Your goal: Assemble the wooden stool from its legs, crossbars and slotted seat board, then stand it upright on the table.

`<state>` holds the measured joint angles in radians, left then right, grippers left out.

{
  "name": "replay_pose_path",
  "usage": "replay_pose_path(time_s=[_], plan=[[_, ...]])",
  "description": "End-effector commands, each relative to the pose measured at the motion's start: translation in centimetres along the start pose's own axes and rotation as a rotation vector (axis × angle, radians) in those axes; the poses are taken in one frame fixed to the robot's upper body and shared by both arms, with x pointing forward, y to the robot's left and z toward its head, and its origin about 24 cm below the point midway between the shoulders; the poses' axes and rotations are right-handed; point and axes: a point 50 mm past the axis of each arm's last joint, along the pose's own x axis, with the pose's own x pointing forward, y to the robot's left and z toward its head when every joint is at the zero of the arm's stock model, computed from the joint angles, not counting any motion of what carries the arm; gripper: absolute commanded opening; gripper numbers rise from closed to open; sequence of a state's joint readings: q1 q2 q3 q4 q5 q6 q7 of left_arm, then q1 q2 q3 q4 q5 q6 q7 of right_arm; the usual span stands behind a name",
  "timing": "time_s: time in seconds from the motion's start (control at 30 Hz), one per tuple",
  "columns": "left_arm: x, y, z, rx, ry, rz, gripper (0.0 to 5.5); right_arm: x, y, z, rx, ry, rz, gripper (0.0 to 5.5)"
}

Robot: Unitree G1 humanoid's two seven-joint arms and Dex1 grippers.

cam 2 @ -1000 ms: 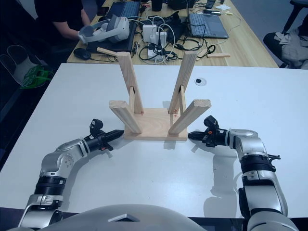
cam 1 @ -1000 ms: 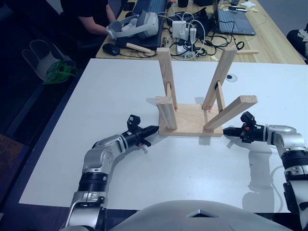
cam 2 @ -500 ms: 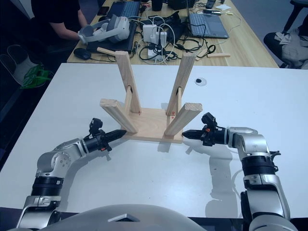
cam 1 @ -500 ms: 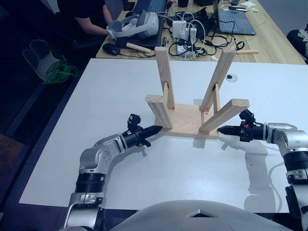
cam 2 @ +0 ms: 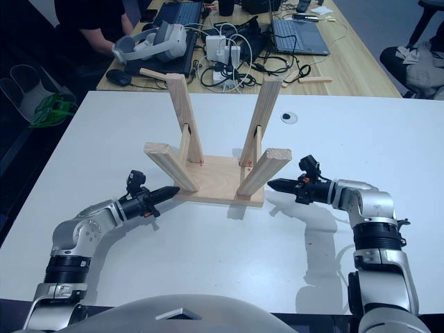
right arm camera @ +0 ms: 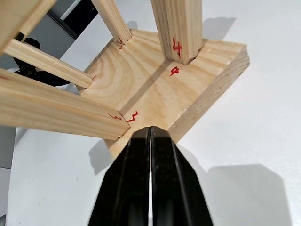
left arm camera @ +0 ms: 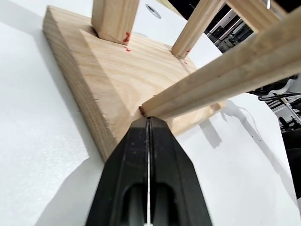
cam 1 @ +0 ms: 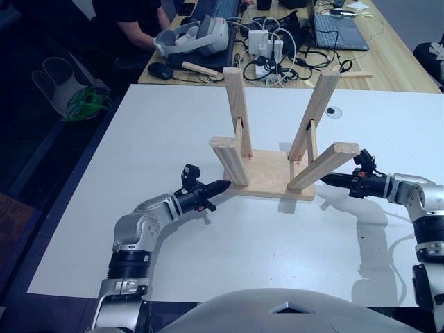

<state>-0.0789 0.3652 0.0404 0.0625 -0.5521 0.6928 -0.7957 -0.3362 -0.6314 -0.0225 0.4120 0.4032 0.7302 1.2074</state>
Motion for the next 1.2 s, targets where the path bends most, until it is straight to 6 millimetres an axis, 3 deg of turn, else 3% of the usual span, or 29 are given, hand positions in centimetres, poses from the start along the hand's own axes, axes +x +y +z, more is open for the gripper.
replay_pose_path(time_s=[0.03,0.23,0.27,0.33,0.4,0.47,0.67,0.73,0.8,0.87,0.93,0.97,1.1,1.2], plan=[[-0.2,0.8,0.3,0.036,0.002,0.069,0.01,-0.6,-0.6,-0.2,-0.047,0.055,-0.058,0.00],[-0.3,2.0,0.3,0.079,0.000,0.171,0.01,-0.4,-1.3,-0.5,-0.125,0.061,-0.112,0.00],[-0.4,2.7,0.6,0.101,-0.028,0.234,0.01,-0.4,-1.9,0.3,-0.175,-0.002,-0.184,0.00],[-0.9,4.6,1.9,0.198,-0.109,0.414,0.01,-0.8,-3.5,3.2,-0.426,-0.161,-0.494,0.00],[-1.5,5.6,3.4,0.301,-0.214,0.556,0.01,-1.3,-3.8,5.9,-0.637,-0.317,-0.764,0.00],[-1.5,5.8,4.3,0.372,-0.275,0.606,0.01,-1.3,-3.8,6.7,-0.713,-0.382,-0.871,0.00],[-1.1,5.8,4.7,0.424,-0.308,0.681,0.01,-1.3,-4.3,5.0,-0.576,-0.296,-0.967,0.00],[-1.8,5.5,5.9,0.434,-0.387,0.750,0.01,-2.8,-3.0,6.6,-0.597,-0.400,-1.091,0.00],[-2.0,4.6,7.0,0.395,-0.457,0.770,0.01,-2.9,-0.5,8.2,-0.485,-0.510,-1.128,0.00],[-1.5,3.7,6.5,0.305,-0.439,0.767,0.01,-0.3,2.1,7.7,-0.290,-0.452,-1.022,0.00],[-0.6,2.5,6.0,0.239,-0.414,0.735,0.01,2.0,4.6,6.1,-0.221,-0.317,-0.876,0.00],[-0.1,1.8,5.8,0.223,-0.404,0.725,0.01,2.3,5.3,5.6,-0.214,-0.265,-0.819,0.00],[2.0,-0.8,4.1,0.183,-0.373,0.712,0.01,-0.9,3.9,6.1,-0.140,-0.151,-0.824,0.00],[2.0,-1.3,2.9,0.179,-0.372,0.736,0.01,-2.3,2.7,5.8,-0.129,-0.071,-0.816,0.00]])
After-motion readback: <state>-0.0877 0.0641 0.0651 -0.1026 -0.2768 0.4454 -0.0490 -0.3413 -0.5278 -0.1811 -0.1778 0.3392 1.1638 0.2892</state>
